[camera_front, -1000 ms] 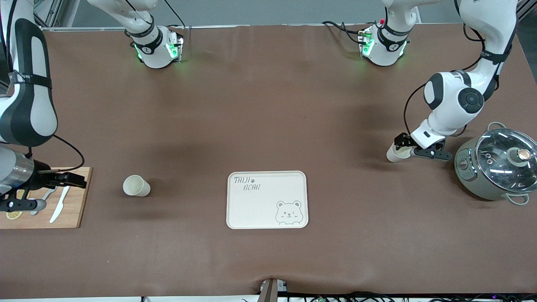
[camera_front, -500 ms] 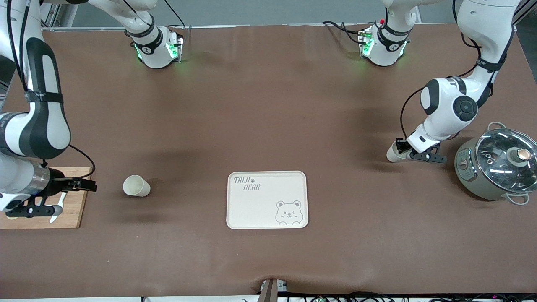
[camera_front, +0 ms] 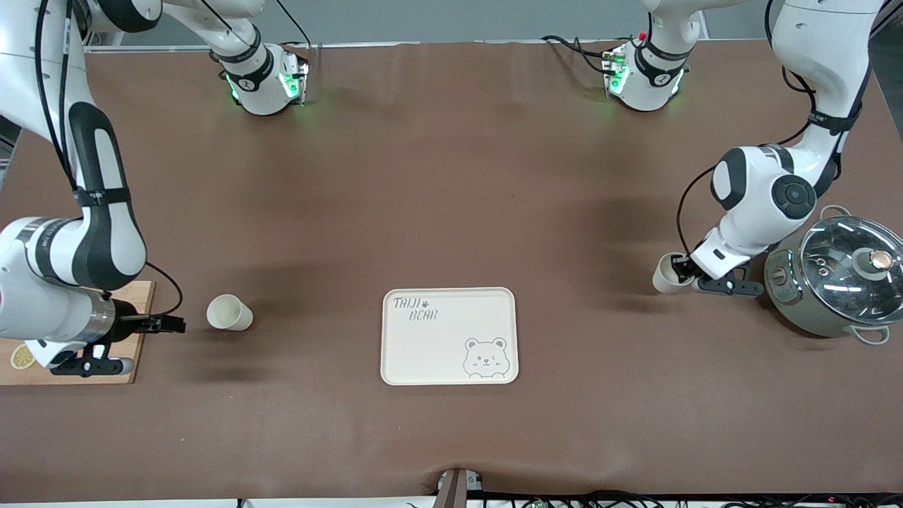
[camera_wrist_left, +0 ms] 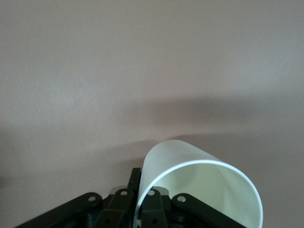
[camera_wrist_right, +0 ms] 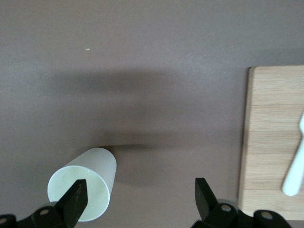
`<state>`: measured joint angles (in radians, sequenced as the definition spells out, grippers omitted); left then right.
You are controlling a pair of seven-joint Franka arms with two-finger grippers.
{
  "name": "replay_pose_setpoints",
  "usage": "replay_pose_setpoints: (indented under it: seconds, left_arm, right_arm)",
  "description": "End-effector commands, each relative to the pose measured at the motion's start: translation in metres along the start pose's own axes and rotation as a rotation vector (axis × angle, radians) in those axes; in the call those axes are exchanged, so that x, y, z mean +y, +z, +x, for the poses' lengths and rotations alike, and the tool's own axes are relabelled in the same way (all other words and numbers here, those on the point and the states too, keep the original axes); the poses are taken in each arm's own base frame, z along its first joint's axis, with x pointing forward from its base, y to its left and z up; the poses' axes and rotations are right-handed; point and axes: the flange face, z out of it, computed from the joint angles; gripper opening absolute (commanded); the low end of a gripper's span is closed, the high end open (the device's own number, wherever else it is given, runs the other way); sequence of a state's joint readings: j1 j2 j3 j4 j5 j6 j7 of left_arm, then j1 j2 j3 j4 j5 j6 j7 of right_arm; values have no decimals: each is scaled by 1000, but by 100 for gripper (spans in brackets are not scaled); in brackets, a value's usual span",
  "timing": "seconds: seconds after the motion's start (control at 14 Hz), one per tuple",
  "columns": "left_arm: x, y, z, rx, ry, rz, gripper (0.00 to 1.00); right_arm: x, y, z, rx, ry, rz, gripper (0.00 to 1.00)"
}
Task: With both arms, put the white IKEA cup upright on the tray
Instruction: 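Carry the cup with the left gripper over the bear tray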
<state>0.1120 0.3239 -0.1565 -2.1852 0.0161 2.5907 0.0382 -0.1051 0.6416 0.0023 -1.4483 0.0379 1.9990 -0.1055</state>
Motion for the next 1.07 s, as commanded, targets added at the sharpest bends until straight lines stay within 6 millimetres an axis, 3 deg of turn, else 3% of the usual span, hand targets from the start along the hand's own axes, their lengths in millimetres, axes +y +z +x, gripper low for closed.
replay_pose_setpoints:
  seconds: [0.0,0.14,0.36,0.64,0.79,1.0]
  left_arm:
    - [62,-20,60,-34,-99,-14,0]
    - [119,-36,96,-71,-232,-17,0]
    - [173,-46,124,-80,-346,-25,0]
    - [215,-43,133,-67,-428,-51,0]
    - [251,-45,141,-45,-482,-73,0]
    - [297,-39,126,-58,-510,-74,0]
  right_arm:
    - [-2,7,3,-8,22,35,100]
    - [-2,17,0,-30,13,36,100]
    - [-8,23,-3,-48,3,38,100]
    - [-16,34,-9,-75,-8,39,100]
    - [-16,35,-10,-80,-13,40,100]
    - [-17,47,-18,-110,-19,43,100]
